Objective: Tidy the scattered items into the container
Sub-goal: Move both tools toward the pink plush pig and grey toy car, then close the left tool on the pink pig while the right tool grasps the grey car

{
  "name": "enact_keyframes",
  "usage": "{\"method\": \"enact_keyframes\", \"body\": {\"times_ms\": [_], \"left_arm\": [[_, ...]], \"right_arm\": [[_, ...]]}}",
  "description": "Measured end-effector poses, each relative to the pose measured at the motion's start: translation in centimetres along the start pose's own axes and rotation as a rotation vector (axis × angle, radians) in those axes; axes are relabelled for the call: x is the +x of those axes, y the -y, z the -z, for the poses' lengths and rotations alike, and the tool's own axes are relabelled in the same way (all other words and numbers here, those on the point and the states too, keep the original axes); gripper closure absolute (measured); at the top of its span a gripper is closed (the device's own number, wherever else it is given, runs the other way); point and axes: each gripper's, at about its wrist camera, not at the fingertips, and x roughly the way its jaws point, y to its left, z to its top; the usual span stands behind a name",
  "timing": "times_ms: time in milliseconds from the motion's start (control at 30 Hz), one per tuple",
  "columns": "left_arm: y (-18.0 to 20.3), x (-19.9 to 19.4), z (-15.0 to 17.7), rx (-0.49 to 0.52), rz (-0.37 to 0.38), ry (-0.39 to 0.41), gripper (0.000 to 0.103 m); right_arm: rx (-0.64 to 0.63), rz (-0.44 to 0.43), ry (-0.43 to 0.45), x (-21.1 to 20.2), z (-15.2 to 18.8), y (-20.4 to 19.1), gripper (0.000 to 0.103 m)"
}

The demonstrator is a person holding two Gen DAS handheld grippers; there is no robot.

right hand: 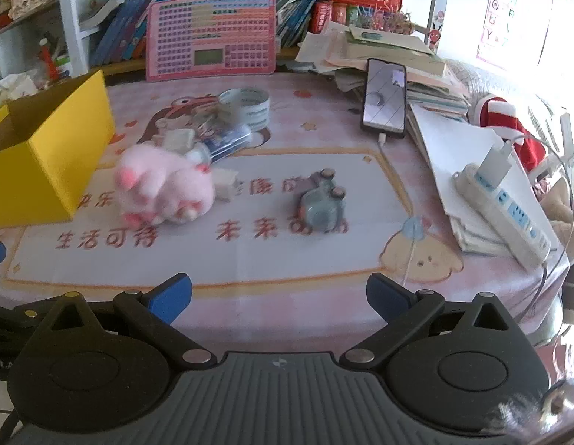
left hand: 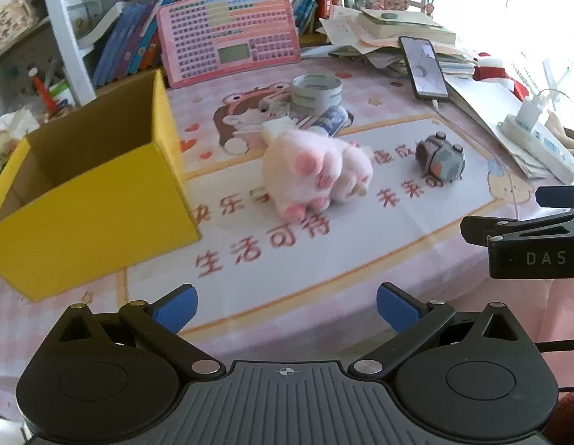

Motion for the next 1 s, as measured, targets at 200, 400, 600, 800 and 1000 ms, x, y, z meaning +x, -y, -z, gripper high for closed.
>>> {"method": "enact_keyframes", "body": {"times_ms": [200, 400, 600, 800, 1000], "left_arm": [[1.3, 1.2, -2.3, 0.013, -0.019, 0.032, 0.000], [2.5, 2.6, -4.7, 0.036, -0.048, 0.035, 0.000], [2.9, 4.7, -6.4, 0.016, -0.065, 0.009, 0.000], [3.5, 7.4, -7.6, 0.013, -0.072, -0.024, 0.000], [3.7, 9.5, -8.6, 0.012, -0.061, -0.038, 0.000]], "right_arm": [[-0.012, -0.014, -0.019, 2.1, -1.5, 1.7, 0.001], [-0.012, -0.033, -0.014, 4.0, -2.9, 2.8, 0.001], [-0.005, -0.036, -0.035, 6.1, -3.8, 3.8, 0.001], [-0.022, -0.041, -0.046, 8.3, -4.8, 4.1, 0.002], [-0.029, -0.054, -0.054, 10.6, -5.7, 4.8, 0.002]]}}
